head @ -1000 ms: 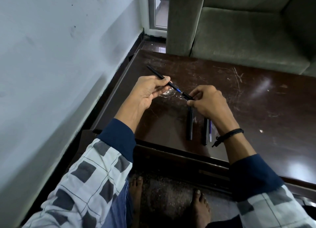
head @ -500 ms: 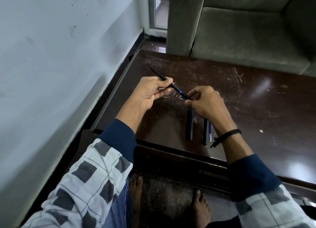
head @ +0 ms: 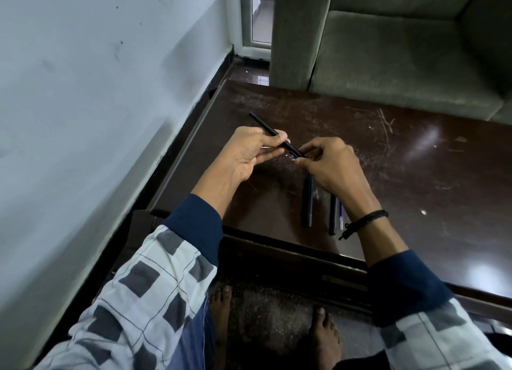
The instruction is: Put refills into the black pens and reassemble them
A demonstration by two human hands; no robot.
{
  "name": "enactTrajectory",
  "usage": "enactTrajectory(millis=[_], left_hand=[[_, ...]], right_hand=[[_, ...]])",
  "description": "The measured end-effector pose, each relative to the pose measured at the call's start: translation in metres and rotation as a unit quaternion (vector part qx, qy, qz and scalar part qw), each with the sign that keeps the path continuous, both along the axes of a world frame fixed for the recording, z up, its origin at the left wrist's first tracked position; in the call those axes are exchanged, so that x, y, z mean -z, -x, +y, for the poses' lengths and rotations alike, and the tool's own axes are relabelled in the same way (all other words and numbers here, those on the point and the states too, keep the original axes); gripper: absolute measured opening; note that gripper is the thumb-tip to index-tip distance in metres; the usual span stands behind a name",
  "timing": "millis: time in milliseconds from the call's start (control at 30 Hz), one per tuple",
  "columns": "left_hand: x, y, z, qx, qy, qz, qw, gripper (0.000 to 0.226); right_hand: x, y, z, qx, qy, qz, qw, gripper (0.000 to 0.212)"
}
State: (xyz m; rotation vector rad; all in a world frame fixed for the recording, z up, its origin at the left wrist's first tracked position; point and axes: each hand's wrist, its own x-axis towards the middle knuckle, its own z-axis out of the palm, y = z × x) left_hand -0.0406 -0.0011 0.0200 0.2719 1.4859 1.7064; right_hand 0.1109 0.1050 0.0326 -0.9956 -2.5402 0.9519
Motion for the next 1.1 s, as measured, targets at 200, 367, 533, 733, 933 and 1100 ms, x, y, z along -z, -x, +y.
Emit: enactTrajectory(millis=[200, 367, 533, 733, 933, 1100], left_hand=[[-0.001, -0.001, 0.0, 0.001, -0.001, -0.001, 1.0, 0.008], [0.0, -0.001, 0.002, -0.016, 0.0, 0.0, 1.0, 0.006], [0.004, 0.0, 0.003, -0.037, 0.001, 0.005, 0.999, 0.006], [0.013, 0.0, 0.005, -0.052, 0.003, -0.022, 0.998, 0.007], [0.015, -0.003, 0.007, -0.048, 0.002, -0.037, 0.998, 0.007], [0.014, -0.006, 0.009, -0.05, -0.015, -0.048, 0.997, 0.006]], right_hand=[[0.0, 0.0, -0.001, -0.001, 0.002, 0.004, 1.0, 0.018], [-0.001, 0.0, -0.002, -0.007, -0.003, -0.004, 1.0, 0.028], [0.003, -0.001, -0.003, 0.007, -0.058, -0.006, 0.998, 0.019], [0.008, 0.001, -0.012, -0.016, -0.095, 0.013, 0.995, 0.013], [0.013, -0.001, -0.01, -0.016, -0.109, 0.012, 0.994, 0.015], [0.01, -0.003, -0.007, -0.007, -0.1, 0.018, 0.995, 0.015]])
